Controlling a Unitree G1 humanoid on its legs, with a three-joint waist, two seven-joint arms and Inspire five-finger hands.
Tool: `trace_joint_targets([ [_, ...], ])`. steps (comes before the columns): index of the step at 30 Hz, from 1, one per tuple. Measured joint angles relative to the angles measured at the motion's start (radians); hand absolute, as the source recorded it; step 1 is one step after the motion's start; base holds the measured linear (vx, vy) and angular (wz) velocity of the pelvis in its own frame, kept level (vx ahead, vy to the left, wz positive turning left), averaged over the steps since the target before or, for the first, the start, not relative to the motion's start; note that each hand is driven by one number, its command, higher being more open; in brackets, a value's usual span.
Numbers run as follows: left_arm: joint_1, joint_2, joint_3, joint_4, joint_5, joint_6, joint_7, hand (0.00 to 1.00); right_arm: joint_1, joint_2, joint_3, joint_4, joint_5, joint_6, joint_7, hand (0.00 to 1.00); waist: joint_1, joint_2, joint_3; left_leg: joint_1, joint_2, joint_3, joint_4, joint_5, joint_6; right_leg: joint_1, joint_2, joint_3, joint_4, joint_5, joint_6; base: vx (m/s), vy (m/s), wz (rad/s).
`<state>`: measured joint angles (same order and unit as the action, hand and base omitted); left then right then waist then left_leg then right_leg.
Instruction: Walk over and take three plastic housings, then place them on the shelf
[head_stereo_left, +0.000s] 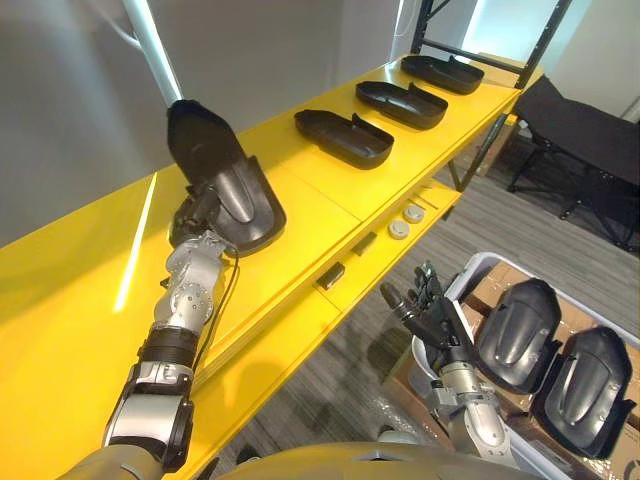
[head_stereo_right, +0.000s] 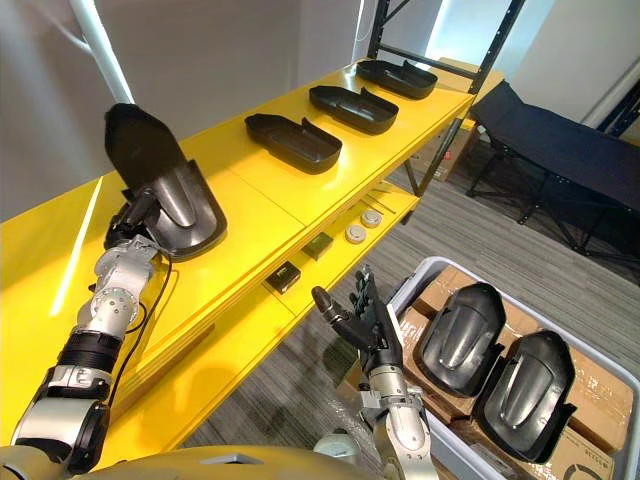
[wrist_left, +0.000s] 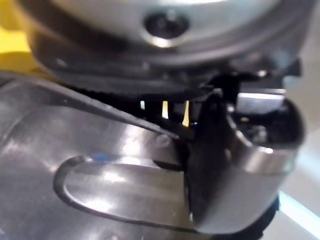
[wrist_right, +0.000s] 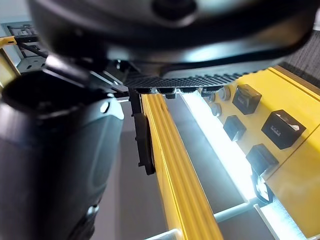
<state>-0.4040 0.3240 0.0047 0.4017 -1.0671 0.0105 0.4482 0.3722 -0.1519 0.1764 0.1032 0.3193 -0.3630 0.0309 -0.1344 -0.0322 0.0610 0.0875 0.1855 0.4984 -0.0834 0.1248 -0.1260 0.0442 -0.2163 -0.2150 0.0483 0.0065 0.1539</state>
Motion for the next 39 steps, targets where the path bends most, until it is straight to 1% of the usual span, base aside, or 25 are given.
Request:
trace_joint_targets([
  [1,0.001,-0.008,-0.002,0.0,-0.003,0.017,-0.015,1.0,-0.005,0.0,0.006,0.001,0.0,0.0,-0.001,1.0,0.002,-0.001,0.001,0.005,0.0,0.0,0.0,0.0,0.0,0.005,0.0,0.0,-0.001,0.0,0.0,0.0,0.0,0.0],
  [6,0.02,-0.02,-0.043,-0.023,0.001,0.021,-0.023,1.0,-0.029,0.0,0.012,0.001,0.0,0.0,-0.014,1.0,0.002,-0.008,0.006,0.009,0.0,-0.001,-0.001,0.001,0.001,0.011,0.0,-0.001,-0.003,0.001,0.001,0.0,0.0,0.0],
  [11,0.021,-0.044,-0.046,-0.034,0.03,0.013,0.01,1.0,-0.037,0.0,0.013,0.001,0.0,0.0,-0.022,1.0,0.002,-0.01,0.007,0.011,0.0,-0.003,-0.002,0.002,0.001,0.014,0.0,-0.002,-0.003,0.002,0.001,0.0,0.0,0.0],
  [14,0.021,-0.056,-0.046,-0.035,0.117,0.009,0.038,1.0,-0.037,-0.001,0.016,0.001,0.0,0.0,-0.04,1.0,-0.001,-0.01,0.009,0.015,0.0,-0.002,-0.004,0.002,0.001,0.019,0.0,-0.002,-0.006,0.003,0.001,0.0,0.0,0.0],
  [17,0.021,-0.062,-0.046,-0.032,0.189,0.002,0.099,1.0,-0.036,-0.002,0.02,0.003,0.0,0.0,-0.05,1.0,-0.006,-0.01,0.014,0.023,0.0,0.0,-0.005,0.002,0.001,0.03,0.002,0.0,-0.017,0.007,0.001,0.0,0.001,-0.02],
  [21,0.02,-0.072,-0.046,-0.014,0.243,-0.039,0.166,1.0,-0.036,-0.002,0.027,0.006,0.001,0.0,-0.055,1.0,-0.008,-0.005,0.019,0.024,0.001,0.001,-0.005,0.002,0.001,0.03,0.002,0.001,-0.017,0.007,0.0,0.0,0.0,0.0],
  [23,0.018,-0.077,-0.045,0.005,0.27,-0.079,0.218,1.0,-0.036,-0.002,0.035,0.009,0.0,0.0,-0.056,1.0,-0.008,-0.002,0.022,0.025,0.001,0.001,-0.005,0.002,0.001,0.031,0.002,0.001,-0.017,0.004,-0.004,0.0,0.0,0.0],
  [25,0.015,-0.088,-0.045,0.028,0.341,-0.126,0.289,1.0,-0.036,-0.002,0.042,0.017,0.0,0.0,-0.061,1.0,-0.009,-0.003,0.024,0.025,0.001,0.001,-0.006,0.003,0.001,0.031,0.002,0.001,-0.017,0.004,-0.004,0.0,0.0,0.0],
  [28,0.014,-0.101,-0.036,0.048,0.439,-0.164,0.37,1.0,-0.035,-0.002,0.057,0.018,0.0,-0.002,-0.068,1.0,-0.013,-0.009,0.027,0.025,0.001,0.001,-0.006,0.003,0.001,0.031,0.003,0.002,-0.017,0.004,-0.004,0.0,0.0,0.0],
  [29,0.013,-0.106,-0.027,0.049,0.466,-0.164,0.389,1.0,-0.035,-0.002,0.061,0.018,0.0,-0.006,-0.069,1.0,-0.013,-0.011,0.029,0.025,0.001,0.001,-0.005,0.003,0.001,0.031,0.003,0.002,-0.017,0.005,-0.004,0.0,0.0,0.0],
  [31,0.013,-0.117,0.005,0.039,0.576,-0.162,0.471,1.0,-0.035,0.001,0.068,0.018,-0.009,-0.03,-0.07,1.0,-0.015,-0.013,0.032,0.025,0.002,0.001,-0.005,0.004,0.001,0.029,0.006,0.001,-0.015,0.01,-0.002,0.0,0.0,0.0],
  [33,0.013,-0.117,0.043,0.018,0.614,-0.153,0.533,1.0,-0.035,0.001,0.066,0.01,-0.044,-0.047,-0.072,1.0,-0.015,-0.012,0.034,0.025,0.003,0.001,-0.004,0.005,0.0,0.029,0.007,0.001,-0.015,0.01,-0.003,0.0,0.0,0.0],
  [34,0.013,-0.117,0.057,0.008,0.619,-0.148,0.551,1.0,-0.035,0.0,0.065,0.004,-0.051,-0.049,-0.072,1.0,-0.014,-0.012,0.034,0.025,0.003,0.0,-0.004,0.005,0.0,0.03,0.007,0.0,-0.015,0.01,-0.003,0.0,0.0,0.0],
  [35,0.013,-0.117,0.083,-0.018,0.65,-0.134,0.581,1.0,-0.035,0.0,0.063,-0.017,-0.076,-0.052,-0.076,1.0,-0.01,-0.01,0.035,0.025,0.003,-0.001,-0.003,0.005,0.0,0.031,0.008,-0.001,-0.014,0.01,-0.003,0.0,0.0,0.05],
  [36,0.014,-0.117,0.097,-0.061,0.659,-0.132,0.598,1.0,-0.036,-0.002,0.057,-0.054,-0.089,-0.052,-0.076,1.0,-0.004,-0.009,0.036,0.024,0.003,-0.005,-0.002,0.006,0.0,0.033,0.008,-0.003,-0.014,0.01,-0.003,0.0,0.0,0.07],
  [37,0.015,-0.117,0.105,-0.085,0.666,-0.131,0.599,1.0,-0.037,-0.003,0.053,-0.075,-0.089,-0.052,-0.073,1.0,-0.002,-0.009,0.036,0.024,0.003,-0.007,-0.002,0.006,0.0,0.034,0.008,-0.006,-0.014,0.01,-0.003,0.0,-0.002,0.11],
  [39,0.021,-0.11,0.114,-0.197,0.684,-0.13,0.588,1.0,-0.077,-0.011,0.017,-0.145,-0.089,-0.052,-0.049,1.0,0.009,-0.009,0.036,0.024,0.003,-0.023,-0.002,0.007,0.0,0.047,0.007,-0.022,-0.013,0.009,-0.005,0.0,-0.003,0.18],
])
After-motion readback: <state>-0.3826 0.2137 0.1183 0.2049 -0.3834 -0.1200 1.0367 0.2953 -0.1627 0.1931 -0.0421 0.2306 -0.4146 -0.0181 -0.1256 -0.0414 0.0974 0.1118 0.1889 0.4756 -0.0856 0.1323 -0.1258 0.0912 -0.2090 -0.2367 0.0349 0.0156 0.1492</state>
